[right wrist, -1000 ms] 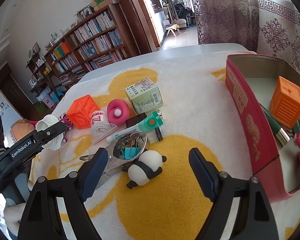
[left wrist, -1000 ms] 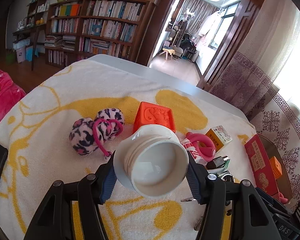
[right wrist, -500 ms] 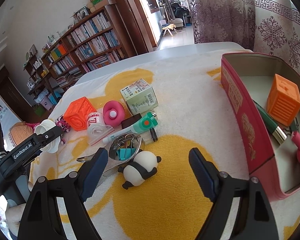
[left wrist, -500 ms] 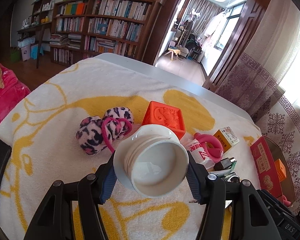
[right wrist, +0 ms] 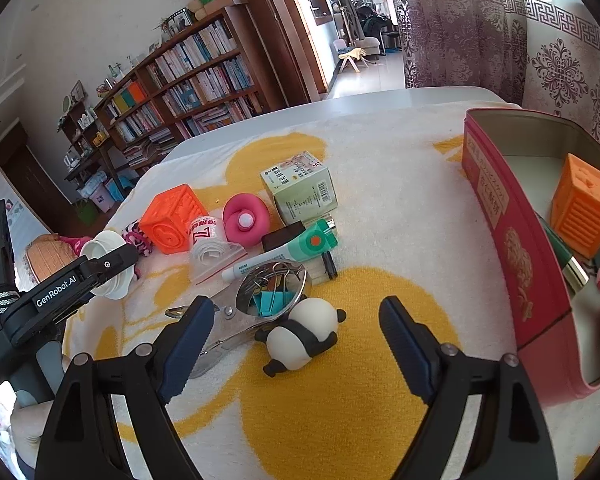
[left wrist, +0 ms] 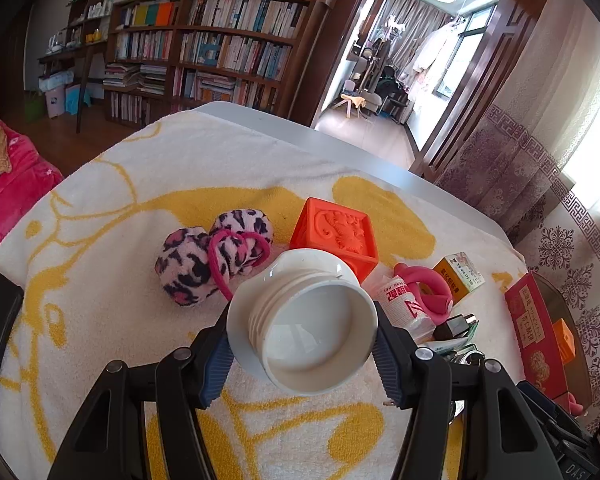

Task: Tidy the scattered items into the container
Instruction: 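Lift the white cup with left tool, then grasp the silver spring clamp with right tool while left tool holds the white cup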

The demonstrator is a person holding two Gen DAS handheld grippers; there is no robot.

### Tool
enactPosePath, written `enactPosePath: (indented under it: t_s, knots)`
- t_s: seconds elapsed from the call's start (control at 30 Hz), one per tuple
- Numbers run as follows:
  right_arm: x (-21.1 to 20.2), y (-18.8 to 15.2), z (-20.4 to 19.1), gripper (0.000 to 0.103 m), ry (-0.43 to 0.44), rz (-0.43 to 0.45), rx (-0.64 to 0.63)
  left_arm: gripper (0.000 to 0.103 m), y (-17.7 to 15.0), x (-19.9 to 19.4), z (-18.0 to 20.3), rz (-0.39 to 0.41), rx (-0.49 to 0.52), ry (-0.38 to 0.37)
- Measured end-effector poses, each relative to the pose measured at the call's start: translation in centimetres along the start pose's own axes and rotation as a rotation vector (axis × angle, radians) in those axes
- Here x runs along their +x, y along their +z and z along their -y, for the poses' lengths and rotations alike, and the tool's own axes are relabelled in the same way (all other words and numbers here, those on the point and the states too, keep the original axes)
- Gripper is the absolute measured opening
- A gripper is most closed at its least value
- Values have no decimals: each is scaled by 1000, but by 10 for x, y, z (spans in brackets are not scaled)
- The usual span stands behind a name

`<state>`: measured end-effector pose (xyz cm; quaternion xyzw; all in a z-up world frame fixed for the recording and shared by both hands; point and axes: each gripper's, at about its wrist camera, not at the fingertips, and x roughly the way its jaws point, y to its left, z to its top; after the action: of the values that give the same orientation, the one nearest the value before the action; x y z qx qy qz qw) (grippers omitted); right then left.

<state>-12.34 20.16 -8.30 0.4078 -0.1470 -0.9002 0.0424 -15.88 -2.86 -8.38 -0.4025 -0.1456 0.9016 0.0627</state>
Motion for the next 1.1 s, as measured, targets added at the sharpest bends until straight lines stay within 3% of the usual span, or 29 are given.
enactPosePath:
  t_s: [0.9,1.1]
  knots:
    - [3,0,13,88,-53,-17,50,63,-2,5,-2,-13,-13,7]
    - [0,1,15,88,-21,-9,66,63,-2,4,-1,-13,-12,5]
